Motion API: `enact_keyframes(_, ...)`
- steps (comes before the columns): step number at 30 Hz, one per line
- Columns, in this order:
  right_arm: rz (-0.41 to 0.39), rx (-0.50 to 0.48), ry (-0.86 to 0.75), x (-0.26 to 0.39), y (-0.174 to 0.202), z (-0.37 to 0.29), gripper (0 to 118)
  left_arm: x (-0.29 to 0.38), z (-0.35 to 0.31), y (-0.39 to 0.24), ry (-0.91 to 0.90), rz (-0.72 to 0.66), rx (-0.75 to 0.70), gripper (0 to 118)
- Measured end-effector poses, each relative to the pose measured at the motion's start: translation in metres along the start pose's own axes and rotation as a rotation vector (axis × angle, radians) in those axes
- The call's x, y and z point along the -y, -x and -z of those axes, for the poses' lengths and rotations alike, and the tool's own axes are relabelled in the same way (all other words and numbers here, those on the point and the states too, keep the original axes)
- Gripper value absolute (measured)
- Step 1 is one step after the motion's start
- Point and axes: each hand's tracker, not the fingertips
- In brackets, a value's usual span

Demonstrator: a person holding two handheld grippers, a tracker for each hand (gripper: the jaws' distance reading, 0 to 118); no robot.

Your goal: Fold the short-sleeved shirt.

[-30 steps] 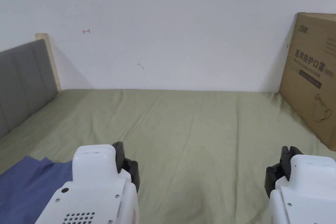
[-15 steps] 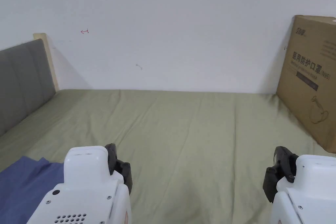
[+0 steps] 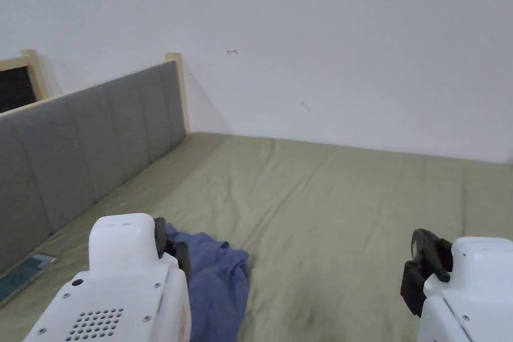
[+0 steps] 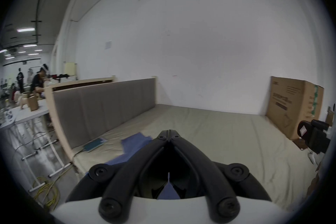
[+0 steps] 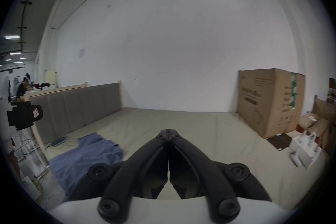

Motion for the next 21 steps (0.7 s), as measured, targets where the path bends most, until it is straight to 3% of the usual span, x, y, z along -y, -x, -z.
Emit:
enact_keyframes(5, -0.043, -0.123, 0.031, 0.005, 0.041, 0.015, 0, 0.003, -0.002, 0.039, 0.027, -0.020, -0.125, 0)
enact_keyframes(11, -0.064, -0.160, 0.065, 0.016, 0.042, 0.028, 0, 0.014, 0.025, 0.046, 0.136, -0.012, -0.154, 0)
enact_keyframes(14, -0.042, -0.157, 0.091, 0.023, 0.033, 0.034, 0, 0.032, 0.059, 0.045, 0.226, -0.022, -0.084, 0)
enact_keyframes(15, -0.029, -0.149, 0.105, 0.025, 0.029, 0.037, 0, 0.040, 0.078, 0.045, 0.304, -0.042, -0.076, 5)
enact_keyframes(16, -0.021, -0.146, 0.115, 0.027, 0.027, 0.039, 0, 0.047, 0.093, 0.046, 0.349, -0.072, -0.048, 19)
enact_keyframes(17, -0.013, -0.141, 0.128, 0.030, 0.023, 0.042, 0, 0.057, 0.114, 0.046, 0.444, -0.091, -0.008, 41)
enact_keyframes(18, -0.010, -0.134, 0.137, 0.033, 0.021, 0.043, 0, 0.066, 0.131, 0.046, 0.508, -0.096, 0.016, 74)
enact_keyframes(19, -0.009, -0.126, 0.145, 0.035, 0.018, 0.045, 0, 0.077, 0.146, 0.045, 0.545, -0.109, 0.051, 98)
enact_keyframes(20, -0.008, -0.118, 0.157, 0.038, 0.015, 0.048, 0, 0.092, 0.166, 0.043, 0.605, -0.122, 0.076, 114)
enact_keyframes(21, -0.005, -0.109, 0.172, 0.042, 0.013, 0.052, 0, 0.105, 0.183, 0.041, 0.665, -0.126, 0.086, 117)
